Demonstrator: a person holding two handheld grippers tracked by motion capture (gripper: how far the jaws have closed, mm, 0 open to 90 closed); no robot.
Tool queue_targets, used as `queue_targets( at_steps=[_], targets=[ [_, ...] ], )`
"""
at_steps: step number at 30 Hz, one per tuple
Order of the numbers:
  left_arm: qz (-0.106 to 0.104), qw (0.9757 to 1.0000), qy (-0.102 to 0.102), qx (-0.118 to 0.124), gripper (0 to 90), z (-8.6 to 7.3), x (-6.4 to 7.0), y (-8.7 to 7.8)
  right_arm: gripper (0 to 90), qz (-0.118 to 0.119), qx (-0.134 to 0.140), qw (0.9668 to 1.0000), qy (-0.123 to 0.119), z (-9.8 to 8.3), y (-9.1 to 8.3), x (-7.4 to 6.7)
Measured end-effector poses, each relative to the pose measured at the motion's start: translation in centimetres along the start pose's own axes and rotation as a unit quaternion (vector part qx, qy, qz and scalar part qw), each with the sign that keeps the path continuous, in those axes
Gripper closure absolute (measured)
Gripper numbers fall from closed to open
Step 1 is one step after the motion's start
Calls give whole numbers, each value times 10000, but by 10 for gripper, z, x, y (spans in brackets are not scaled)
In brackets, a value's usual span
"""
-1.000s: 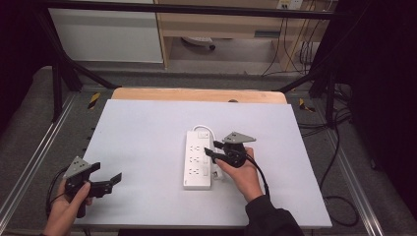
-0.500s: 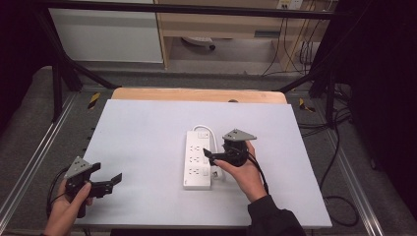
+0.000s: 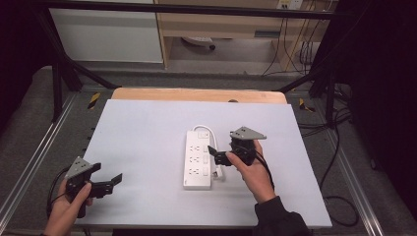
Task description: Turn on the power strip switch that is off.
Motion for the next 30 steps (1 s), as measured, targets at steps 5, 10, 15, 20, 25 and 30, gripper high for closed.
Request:
queue_targets(
  at_steps=[5,10,15,20,25,30],
  targets=[
    [-3,10000,0,17,69,0,1,0,33,-197,259,9995,37,5,-10,8],
    [-3,10000,11,20,69,1,1,0,34,-380,412,9984,29,9,-21,14],
    [-3,10000,-1,30,69,0,0,-1,35,-511,484,9975,28,11,-32,21],
    [1,10000,0,26,69,1,0,-1,35,-630,508,9967,34,10,-45,28],
    [5,10000,0,20,69,0,0,0,35,-724,545,9958,93,6,-58,37],
    [13,10000,-3,24,69,0,0,-1,36,-830,560,9949,156,1,-70,46]
  ],
)
Point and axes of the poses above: each handheld gripper's, and its own axes: y roughly forward along the jaws, z roughly out of its top, x roughly to its right, the point moved 6 cm from there along y, roughly forward along the jaws, and after that the axes turned 6 degrees about z, right-handed, at the moved point
